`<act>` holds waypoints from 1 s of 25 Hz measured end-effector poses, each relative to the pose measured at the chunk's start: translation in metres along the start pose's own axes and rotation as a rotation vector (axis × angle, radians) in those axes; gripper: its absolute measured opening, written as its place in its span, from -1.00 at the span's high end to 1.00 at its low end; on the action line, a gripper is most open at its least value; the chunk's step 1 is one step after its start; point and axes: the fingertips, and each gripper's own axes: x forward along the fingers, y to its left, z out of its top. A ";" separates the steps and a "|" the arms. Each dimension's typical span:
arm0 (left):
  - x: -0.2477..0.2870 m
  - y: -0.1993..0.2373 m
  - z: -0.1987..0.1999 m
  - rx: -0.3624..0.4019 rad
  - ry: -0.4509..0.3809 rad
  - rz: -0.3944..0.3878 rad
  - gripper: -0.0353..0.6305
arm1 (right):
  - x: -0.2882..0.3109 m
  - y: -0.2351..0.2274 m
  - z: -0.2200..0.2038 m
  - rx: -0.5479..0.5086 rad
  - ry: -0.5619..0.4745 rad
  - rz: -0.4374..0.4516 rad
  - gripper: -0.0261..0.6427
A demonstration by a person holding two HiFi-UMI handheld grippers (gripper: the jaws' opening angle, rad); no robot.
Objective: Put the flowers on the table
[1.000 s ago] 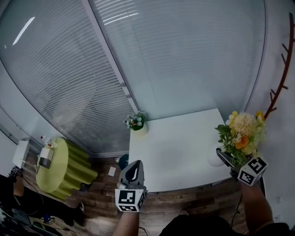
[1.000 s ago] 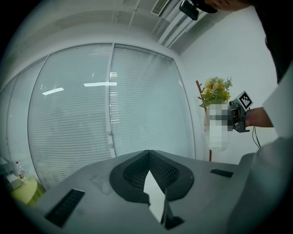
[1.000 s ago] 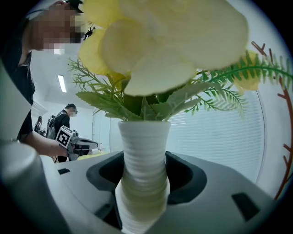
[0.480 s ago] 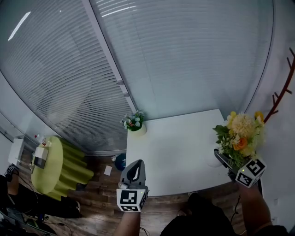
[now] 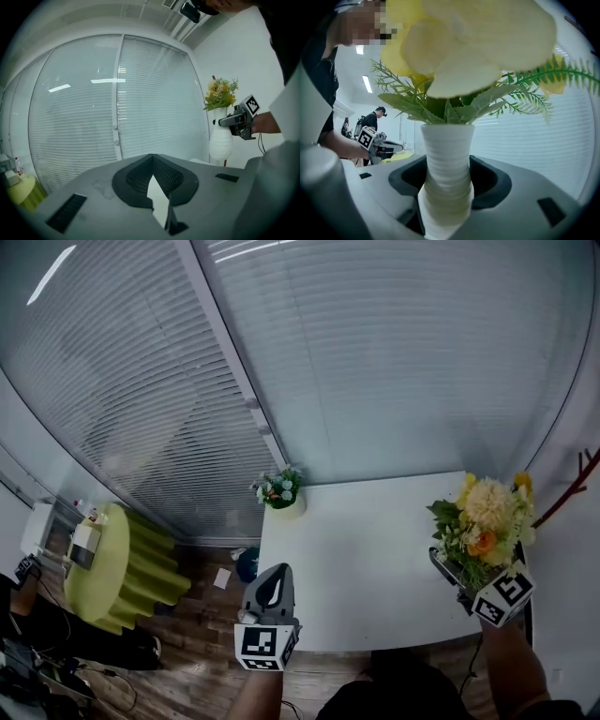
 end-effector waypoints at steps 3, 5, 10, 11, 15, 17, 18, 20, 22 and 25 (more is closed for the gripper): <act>0.014 0.002 -0.001 -0.002 -0.001 0.010 0.91 | 0.013 -0.010 -0.007 -0.003 0.009 0.015 0.06; 0.027 0.002 -0.005 -0.002 0.004 0.009 0.91 | 0.023 -0.019 -0.015 0.005 0.013 0.022 0.06; 0.037 0.008 -0.008 -0.005 0.007 0.006 0.91 | 0.040 -0.021 -0.018 0.005 0.024 0.029 0.06; 0.030 0.005 -0.004 -0.007 0.000 0.006 0.91 | 0.034 -0.016 -0.015 0.003 0.026 0.027 0.06; 0.044 0.001 -0.017 -0.016 0.012 0.006 0.91 | 0.038 -0.023 -0.033 0.015 0.048 0.032 0.06; 0.069 0.008 -0.032 -0.021 0.025 0.013 0.91 | 0.062 -0.036 -0.054 0.027 0.057 0.045 0.06; 0.081 0.015 -0.041 -0.016 0.033 0.015 0.91 | 0.077 -0.043 -0.064 0.031 0.062 0.050 0.06; 0.100 0.027 -0.057 -0.009 0.050 0.018 0.91 | 0.103 -0.051 -0.080 0.039 0.075 0.059 0.06; 0.111 0.033 -0.069 -0.017 0.063 0.019 0.91 | 0.120 -0.054 -0.092 0.041 0.084 0.066 0.06; 0.124 0.039 -0.093 -0.002 0.080 0.017 0.91 | 0.141 -0.056 -0.118 0.038 0.093 0.078 0.06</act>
